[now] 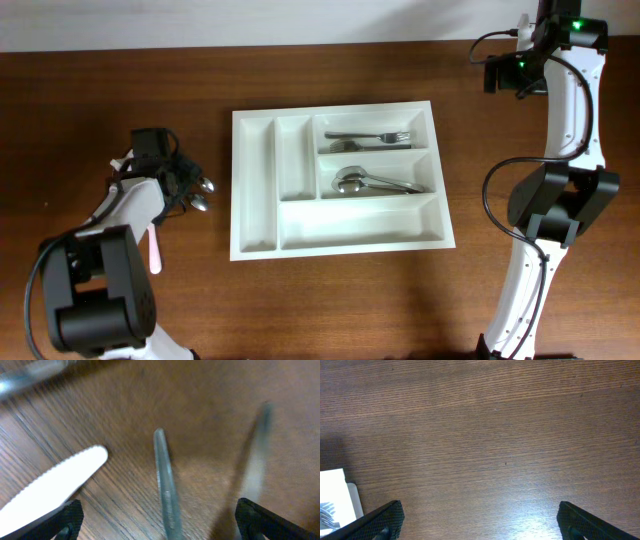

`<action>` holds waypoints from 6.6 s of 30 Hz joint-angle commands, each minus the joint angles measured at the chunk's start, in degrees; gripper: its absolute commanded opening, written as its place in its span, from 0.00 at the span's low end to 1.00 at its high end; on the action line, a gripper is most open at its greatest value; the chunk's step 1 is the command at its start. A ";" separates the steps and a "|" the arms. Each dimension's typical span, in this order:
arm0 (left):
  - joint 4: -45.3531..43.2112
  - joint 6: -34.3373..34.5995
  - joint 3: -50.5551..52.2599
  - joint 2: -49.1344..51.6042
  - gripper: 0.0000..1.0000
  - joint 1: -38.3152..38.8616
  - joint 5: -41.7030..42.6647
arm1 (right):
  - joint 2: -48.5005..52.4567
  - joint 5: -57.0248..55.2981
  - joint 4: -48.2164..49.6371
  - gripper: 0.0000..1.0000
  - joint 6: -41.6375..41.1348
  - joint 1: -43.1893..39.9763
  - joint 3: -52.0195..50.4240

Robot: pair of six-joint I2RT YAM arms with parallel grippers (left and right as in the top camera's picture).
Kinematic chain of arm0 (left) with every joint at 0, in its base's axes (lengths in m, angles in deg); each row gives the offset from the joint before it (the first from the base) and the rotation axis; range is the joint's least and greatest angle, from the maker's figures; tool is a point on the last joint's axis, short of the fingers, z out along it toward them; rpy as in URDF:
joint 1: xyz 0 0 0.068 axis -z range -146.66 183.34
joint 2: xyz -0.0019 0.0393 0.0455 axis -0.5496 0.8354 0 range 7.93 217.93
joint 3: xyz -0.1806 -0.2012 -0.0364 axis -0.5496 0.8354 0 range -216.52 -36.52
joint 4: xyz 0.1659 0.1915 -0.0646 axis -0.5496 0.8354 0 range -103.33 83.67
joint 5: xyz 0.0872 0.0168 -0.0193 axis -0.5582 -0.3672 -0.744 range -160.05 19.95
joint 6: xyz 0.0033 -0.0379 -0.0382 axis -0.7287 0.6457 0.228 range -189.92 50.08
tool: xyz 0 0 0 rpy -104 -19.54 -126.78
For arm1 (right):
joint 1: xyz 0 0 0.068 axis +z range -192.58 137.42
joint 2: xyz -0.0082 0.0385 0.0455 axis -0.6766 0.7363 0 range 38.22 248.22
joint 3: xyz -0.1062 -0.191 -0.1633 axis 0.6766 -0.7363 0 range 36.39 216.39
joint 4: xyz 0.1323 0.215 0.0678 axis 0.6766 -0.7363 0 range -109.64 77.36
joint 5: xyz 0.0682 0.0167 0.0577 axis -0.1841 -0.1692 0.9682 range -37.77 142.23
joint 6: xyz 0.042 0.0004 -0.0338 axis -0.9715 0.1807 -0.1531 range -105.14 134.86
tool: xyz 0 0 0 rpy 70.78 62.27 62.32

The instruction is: Pack container

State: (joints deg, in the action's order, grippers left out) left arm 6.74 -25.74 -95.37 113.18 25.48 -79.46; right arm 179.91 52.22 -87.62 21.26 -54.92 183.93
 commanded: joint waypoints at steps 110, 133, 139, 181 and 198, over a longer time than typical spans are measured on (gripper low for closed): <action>28.89 -17.31 -47.23 10.12 0.02 16.13 16.04 | -1.44 -0.28 0.00 0.99 -0.28 -0.07 1.01; 31.56 -17.33 -47.17 17.86 0.02 27.10 15.63 | -1.44 -0.28 0.00 0.99 -0.28 -0.07 1.01; 32.46 -17.33 -47.17 17.86 0.75 27.10 15.67 | -1.44 -0.28 0.00 0.99 -0.28 -0.07 1.01; 38.49 12.79 -32.13 9.60 0.44 5.99 18.82 | -1.44 -0.28 0.00 0.99 -0.28 -0.07 1.01; 33.03 13.66 -25.29 10.49 0.46 5.70 21.03 | -1.44 -0.28 0.00 0.99 -0.28 -0.07 1.01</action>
State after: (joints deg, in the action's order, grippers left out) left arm 40.01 -13.04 -121.36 123.32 31.43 -59.04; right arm 179.91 52.22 -87.62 21.26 -54.92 183.93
